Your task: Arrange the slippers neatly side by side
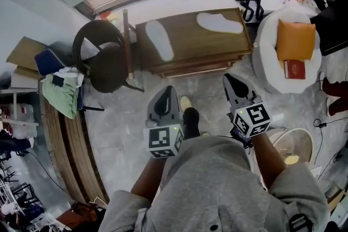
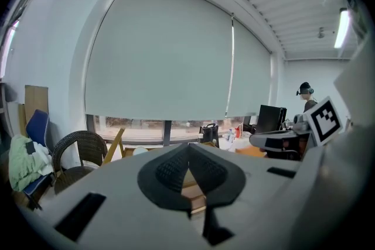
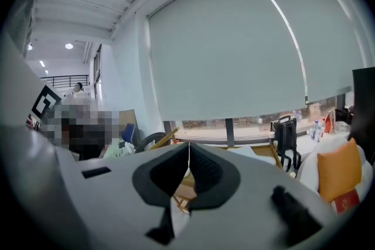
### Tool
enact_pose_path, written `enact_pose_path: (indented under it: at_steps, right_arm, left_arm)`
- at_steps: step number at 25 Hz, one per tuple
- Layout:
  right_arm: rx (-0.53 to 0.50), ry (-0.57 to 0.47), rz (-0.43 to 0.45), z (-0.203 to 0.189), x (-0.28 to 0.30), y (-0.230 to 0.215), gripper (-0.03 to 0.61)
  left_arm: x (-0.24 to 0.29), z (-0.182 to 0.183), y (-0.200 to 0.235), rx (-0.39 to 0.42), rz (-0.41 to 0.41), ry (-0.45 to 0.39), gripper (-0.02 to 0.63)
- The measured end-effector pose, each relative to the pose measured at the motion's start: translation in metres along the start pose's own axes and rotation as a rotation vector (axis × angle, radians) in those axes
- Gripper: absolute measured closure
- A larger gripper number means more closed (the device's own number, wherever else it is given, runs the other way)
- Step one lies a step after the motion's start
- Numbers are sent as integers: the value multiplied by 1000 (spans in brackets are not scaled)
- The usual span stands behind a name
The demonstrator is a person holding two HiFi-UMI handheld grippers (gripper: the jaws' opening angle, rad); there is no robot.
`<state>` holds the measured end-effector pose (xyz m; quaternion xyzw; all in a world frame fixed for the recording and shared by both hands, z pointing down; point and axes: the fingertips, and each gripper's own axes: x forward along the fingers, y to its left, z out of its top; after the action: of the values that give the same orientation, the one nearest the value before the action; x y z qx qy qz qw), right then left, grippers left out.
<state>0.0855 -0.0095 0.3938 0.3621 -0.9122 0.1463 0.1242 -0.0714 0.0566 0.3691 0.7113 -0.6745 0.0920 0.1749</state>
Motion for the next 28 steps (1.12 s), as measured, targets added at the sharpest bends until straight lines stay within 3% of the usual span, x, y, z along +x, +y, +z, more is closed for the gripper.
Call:
enact_pose_path:
  at_steps: [14,28]
  right_arm:
    - [-5,26,-67,20,75,-30,554]
    - [-113,65,-87,40,146,-40,554]
  left_arm:
    - [67,16,54,-7,-40,31,598]
    - [123,26,111,-41,-63,38,598]
